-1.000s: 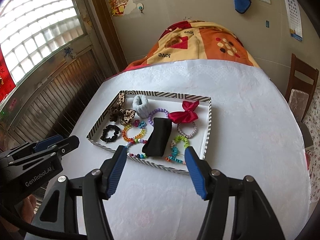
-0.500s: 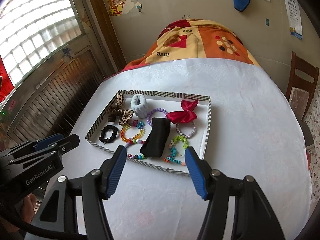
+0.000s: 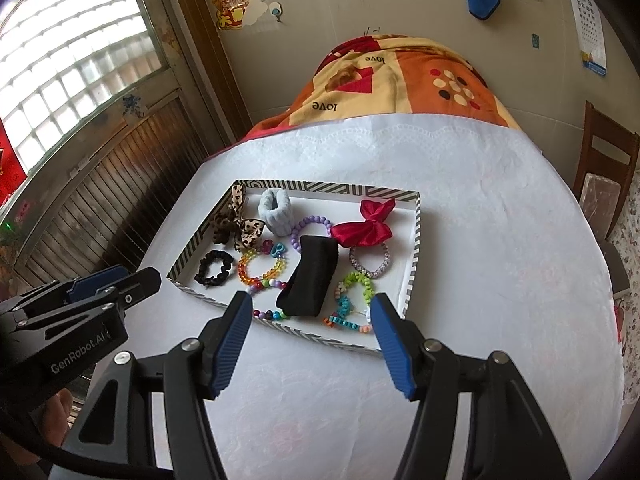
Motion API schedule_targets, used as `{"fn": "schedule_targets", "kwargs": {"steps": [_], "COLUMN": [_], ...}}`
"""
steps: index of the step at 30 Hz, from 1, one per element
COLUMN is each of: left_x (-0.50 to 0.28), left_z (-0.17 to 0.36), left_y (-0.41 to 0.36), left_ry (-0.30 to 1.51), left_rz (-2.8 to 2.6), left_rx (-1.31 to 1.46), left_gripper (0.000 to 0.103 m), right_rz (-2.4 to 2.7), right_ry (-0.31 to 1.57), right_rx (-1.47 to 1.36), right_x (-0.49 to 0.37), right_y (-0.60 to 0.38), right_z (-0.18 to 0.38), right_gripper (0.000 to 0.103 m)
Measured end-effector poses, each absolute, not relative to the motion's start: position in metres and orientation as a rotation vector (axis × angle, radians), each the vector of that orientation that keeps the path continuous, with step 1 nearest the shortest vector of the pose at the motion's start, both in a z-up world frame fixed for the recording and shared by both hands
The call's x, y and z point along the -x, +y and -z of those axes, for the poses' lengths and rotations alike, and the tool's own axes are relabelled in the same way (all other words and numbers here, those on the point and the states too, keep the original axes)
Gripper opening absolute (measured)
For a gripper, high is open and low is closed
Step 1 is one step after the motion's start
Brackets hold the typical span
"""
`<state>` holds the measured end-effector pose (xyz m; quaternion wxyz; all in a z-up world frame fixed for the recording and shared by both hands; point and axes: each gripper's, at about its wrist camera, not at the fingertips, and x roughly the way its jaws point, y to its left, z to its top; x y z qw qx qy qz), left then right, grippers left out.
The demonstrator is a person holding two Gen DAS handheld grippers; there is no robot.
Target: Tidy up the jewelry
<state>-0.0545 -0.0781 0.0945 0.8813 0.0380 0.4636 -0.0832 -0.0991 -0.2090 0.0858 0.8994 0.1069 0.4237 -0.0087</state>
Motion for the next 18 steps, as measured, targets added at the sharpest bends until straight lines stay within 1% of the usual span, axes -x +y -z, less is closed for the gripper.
{"fn": "schedule_targets", "kwargs": {"steps": [18], "left_x": [0.0500], "left_z": [-0.0913], "left_y": [-0.0866], "left_ry": [0.952], "left_rz": [0.204], "left_rx": [-0.080], "left_gripper": [0.028], "right_rz": [0.018], "right_ry": [0.881], "right_rx": [-0.238], "right_x": [0.0937], "right_y": [-0.2187], "right_z": [-0.0828], "right_gripper": [0.066]}}
